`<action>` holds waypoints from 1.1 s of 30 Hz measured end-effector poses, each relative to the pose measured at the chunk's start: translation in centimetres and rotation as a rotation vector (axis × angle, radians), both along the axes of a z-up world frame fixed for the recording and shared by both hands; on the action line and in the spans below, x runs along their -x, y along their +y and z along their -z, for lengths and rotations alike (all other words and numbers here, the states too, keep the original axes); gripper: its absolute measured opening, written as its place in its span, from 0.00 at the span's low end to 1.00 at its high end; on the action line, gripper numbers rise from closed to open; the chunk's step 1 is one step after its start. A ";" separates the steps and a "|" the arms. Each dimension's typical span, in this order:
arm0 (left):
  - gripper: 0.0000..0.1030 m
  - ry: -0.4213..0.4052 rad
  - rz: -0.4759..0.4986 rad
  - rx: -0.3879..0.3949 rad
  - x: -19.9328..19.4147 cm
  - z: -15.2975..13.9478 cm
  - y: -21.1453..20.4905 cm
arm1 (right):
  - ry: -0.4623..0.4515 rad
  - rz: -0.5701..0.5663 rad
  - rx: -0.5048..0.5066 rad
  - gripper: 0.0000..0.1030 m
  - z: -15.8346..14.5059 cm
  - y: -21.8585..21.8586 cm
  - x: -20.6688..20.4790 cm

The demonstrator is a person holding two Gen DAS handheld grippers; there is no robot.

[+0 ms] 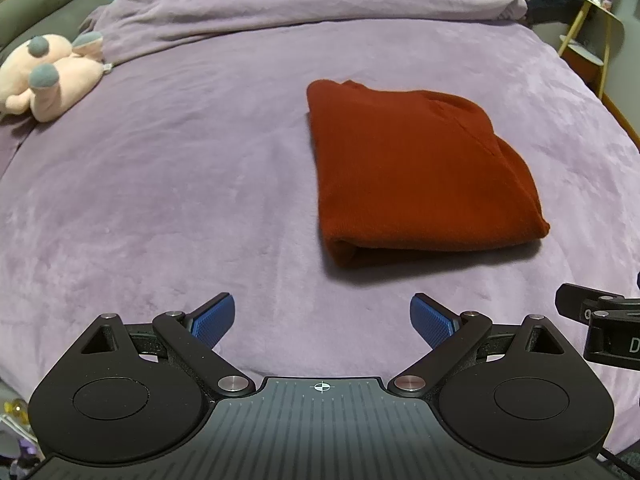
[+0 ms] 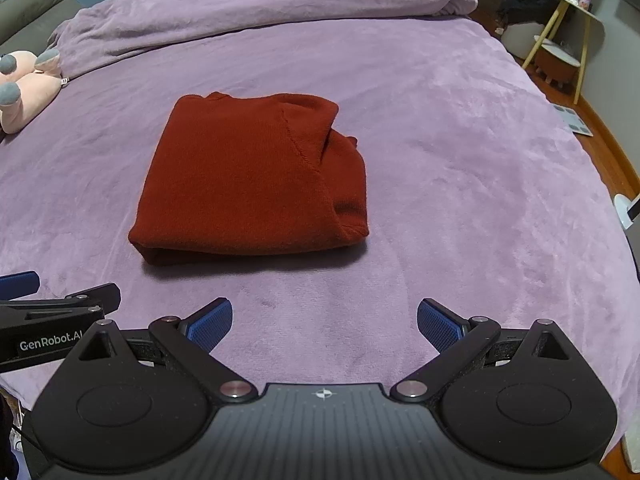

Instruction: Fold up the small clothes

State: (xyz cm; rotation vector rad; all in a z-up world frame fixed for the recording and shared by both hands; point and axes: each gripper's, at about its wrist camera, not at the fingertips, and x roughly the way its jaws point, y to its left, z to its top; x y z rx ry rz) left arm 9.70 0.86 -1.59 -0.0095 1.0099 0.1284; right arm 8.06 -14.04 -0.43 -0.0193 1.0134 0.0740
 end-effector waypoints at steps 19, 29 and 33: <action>0.95 -0.003 0.002 0.013 0.0 -0.4 0.3 | 0.001 -0.001 0.001 0.96 -0.3 0.0 0.0; 0.95 0.002 0.002 0.015 -0.1 -0.4 0.3 | 0.001 0.000 0.000 0.96 -0.5 0.0 0.0; 0.95 0.002 0.002 0.016 -0.1 -0.4 0.3 | 0.000 -0.001 0.003 0.96 -0.5 0.0 -0.1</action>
